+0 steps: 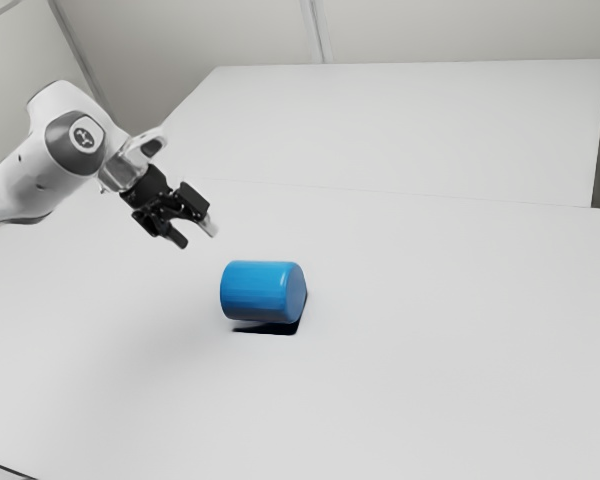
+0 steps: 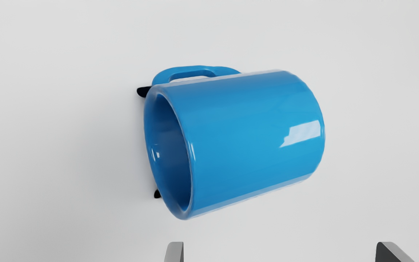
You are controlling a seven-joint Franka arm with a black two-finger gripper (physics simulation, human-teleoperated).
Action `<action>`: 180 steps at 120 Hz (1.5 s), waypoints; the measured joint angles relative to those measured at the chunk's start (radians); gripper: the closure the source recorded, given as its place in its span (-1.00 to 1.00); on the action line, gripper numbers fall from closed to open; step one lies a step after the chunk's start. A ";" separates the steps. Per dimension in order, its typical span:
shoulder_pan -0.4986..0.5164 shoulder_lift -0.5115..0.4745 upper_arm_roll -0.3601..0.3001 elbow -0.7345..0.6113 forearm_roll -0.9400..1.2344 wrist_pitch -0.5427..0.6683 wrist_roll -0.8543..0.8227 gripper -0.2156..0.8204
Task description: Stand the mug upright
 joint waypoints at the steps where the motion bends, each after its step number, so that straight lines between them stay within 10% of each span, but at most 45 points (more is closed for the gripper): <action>1: 0.000 0.001 0.000 -0.003 -0.006 0.003 0.005 -0.52; 180: 0.028 0.148 0.038 -0.263 -0.899 0.016 0.815 -0.40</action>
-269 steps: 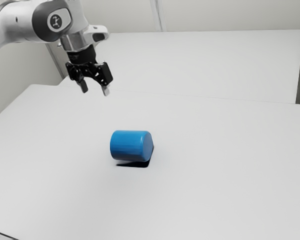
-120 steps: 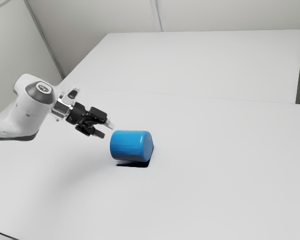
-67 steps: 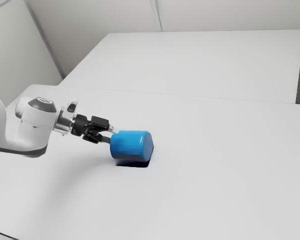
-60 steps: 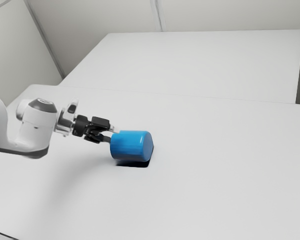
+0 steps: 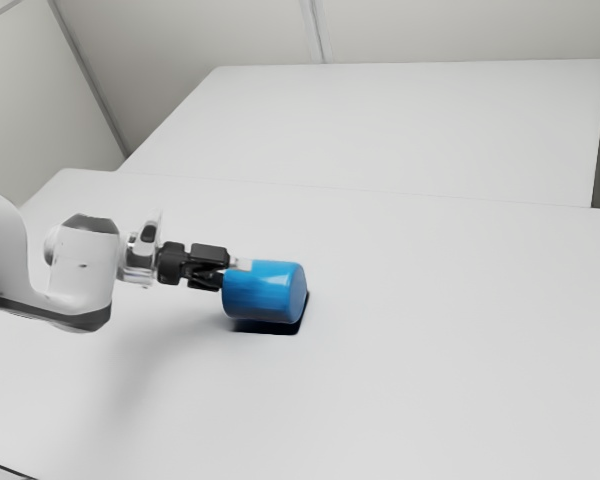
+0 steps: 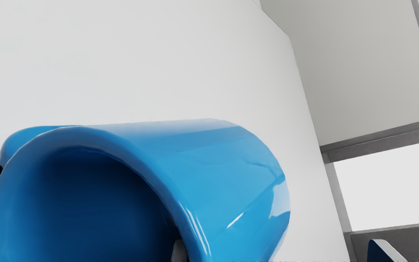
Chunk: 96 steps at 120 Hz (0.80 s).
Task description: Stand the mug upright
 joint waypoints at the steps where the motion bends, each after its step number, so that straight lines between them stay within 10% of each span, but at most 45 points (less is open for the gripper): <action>1: 0.000 0.000 0.000 0.000 0.000 -0.002 0.000 -0.38; 40: -0.006 0.000 -0.001 0.001 0.002 -0.036 0.005 0.65; 96: -0.026 -0.099 -0.008 0.026 0.053 -0.010 -0.004 0.93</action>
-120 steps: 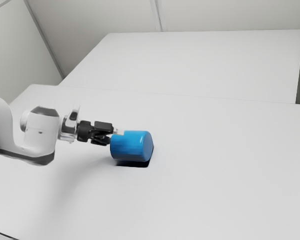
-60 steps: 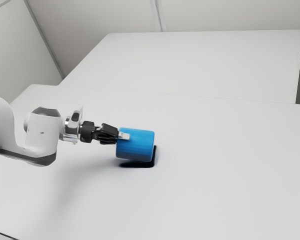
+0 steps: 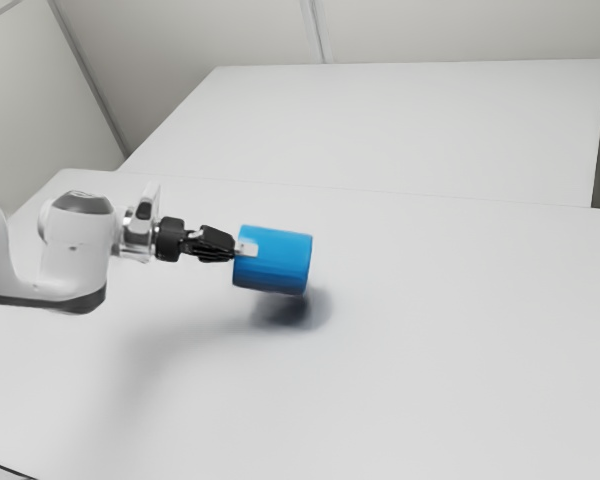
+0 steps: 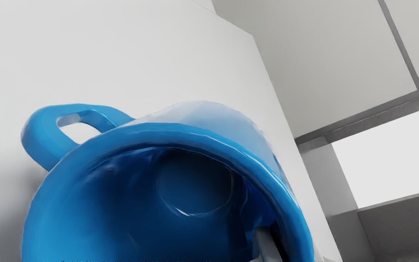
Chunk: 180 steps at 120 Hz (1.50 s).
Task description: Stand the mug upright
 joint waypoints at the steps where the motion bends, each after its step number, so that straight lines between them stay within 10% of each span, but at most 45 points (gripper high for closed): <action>1: -0.001 -0.002 0.000 0.007 0.009 0.000 -0.002 0.93; 78: 0.019 -0.088 -0.163 0.240 0.971 -0.009 -0.518 0.93; 180: -0.021 -0.156 -0.216 0.004 1.328 0.271 -1.071 0.93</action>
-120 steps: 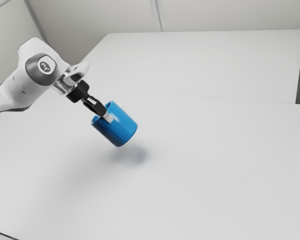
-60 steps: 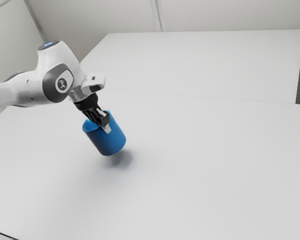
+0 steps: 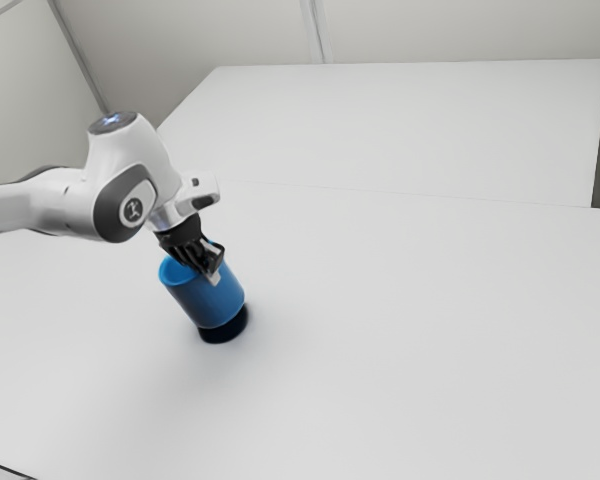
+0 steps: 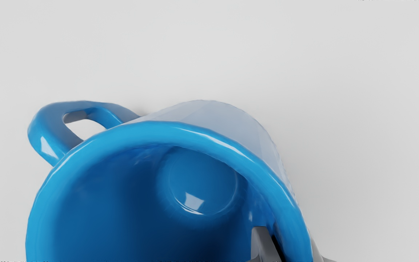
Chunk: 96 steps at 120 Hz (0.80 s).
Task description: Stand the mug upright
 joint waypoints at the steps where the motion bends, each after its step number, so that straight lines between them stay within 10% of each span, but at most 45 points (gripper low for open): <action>1: 0.000 0.000 0.000 -0.001 0.001 0.002 -0.004 0.93; 96: -0.012 0.078 -0.007 -0.025 0.035 0.072 -0.222 0.93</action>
